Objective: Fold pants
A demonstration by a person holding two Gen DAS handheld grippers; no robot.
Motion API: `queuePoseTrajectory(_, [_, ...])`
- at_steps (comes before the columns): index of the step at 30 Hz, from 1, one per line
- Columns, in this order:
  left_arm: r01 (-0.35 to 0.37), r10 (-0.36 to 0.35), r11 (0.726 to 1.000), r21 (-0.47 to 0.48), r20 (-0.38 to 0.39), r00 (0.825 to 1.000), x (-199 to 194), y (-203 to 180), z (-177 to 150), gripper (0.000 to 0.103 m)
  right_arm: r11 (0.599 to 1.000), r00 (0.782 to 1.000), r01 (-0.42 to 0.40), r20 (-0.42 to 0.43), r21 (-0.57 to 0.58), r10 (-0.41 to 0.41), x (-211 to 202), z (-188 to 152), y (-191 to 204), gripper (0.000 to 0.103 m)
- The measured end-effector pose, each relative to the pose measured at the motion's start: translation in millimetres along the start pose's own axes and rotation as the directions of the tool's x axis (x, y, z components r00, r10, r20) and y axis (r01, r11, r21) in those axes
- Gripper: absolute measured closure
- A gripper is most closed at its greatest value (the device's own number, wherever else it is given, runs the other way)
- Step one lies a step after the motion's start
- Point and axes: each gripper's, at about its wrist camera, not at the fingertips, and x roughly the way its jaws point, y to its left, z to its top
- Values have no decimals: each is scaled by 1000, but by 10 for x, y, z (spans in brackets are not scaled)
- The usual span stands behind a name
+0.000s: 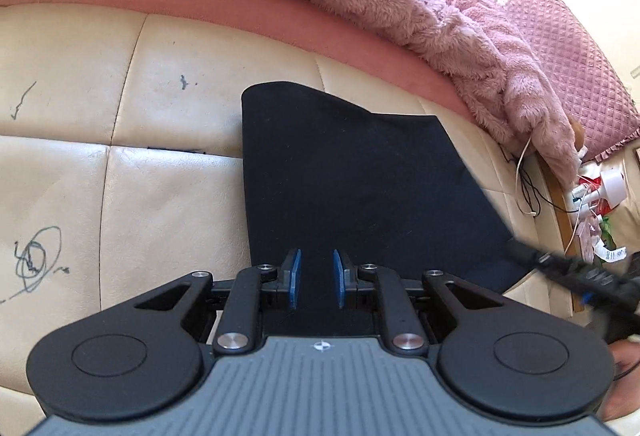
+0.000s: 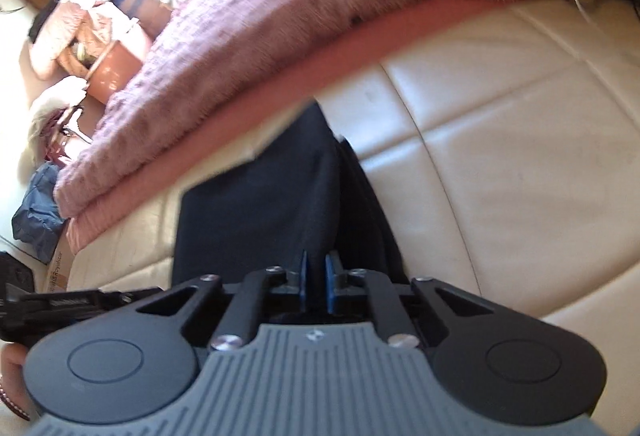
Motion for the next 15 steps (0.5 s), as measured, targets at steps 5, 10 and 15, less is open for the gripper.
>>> queuePoseTrajectory(5, [-37,38,997,63,-13,999,119,-58,-76,86,989,991,132,1,-68,-133,9,38,69,100])
queuePoseTrajectory(10, [-84,88,990,110,-28,996,279,-50,-179,91,971,972,227,-37,-76,-231,312,-160,-155,100])
queuePoseTrajectory(15, [-63,65,995,76,-26,998,218,4,-117,94,968,970,235,-47,-85,-239,441,-221,-221,98])
